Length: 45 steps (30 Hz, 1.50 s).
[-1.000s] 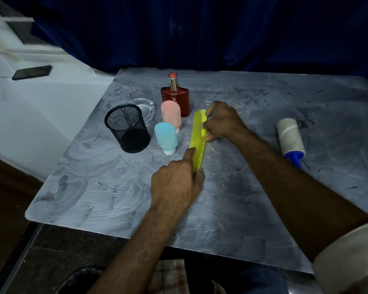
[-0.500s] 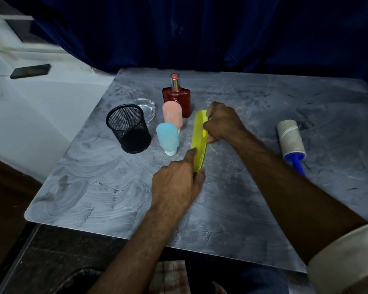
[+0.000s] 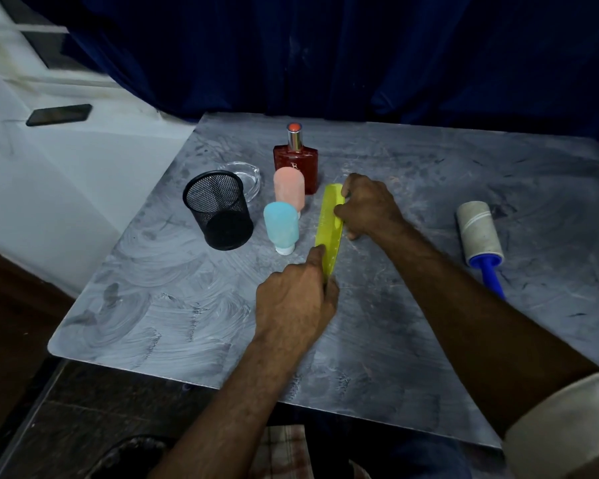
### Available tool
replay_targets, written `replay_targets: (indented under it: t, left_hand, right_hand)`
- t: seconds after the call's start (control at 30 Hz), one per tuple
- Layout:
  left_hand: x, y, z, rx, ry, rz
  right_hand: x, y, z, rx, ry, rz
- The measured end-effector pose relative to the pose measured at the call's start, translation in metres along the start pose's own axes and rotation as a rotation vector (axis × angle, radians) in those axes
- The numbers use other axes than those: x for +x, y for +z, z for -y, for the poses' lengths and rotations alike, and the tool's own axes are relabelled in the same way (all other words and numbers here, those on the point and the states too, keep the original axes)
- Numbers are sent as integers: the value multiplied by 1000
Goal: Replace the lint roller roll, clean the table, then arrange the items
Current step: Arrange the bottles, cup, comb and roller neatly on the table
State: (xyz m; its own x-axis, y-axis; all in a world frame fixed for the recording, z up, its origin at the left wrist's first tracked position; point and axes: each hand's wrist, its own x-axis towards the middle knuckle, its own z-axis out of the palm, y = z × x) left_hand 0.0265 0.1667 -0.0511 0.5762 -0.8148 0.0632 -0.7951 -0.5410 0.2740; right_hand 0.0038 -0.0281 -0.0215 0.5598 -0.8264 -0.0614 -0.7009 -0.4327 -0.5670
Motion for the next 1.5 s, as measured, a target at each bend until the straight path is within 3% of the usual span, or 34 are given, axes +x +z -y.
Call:
replay_targets:
  t: [0.33, 0.53, 0.8, 1.0, 1.5]
  left_hand:
    - [-3, -8, -17, -137, 57, -99]
    - [7, -11, -57, -407, 163, -97]
    - [21, 6, -120, -713, 208, 175]
    - [25, 20, -145, -818, 171, 345]
    - [24, 37, -155, -975, 75, 504]
  right_hand:
    - [-27, -23, -8, 53, -62, -127]
    - [-61, -62, -34, 119, -25, -264]
    - [-123, -116, -109, 49, 122, -500]
    - [-145, -112, -148, 27, 171, -487]
    - [-153, -96, -147, 161, 280, -332]
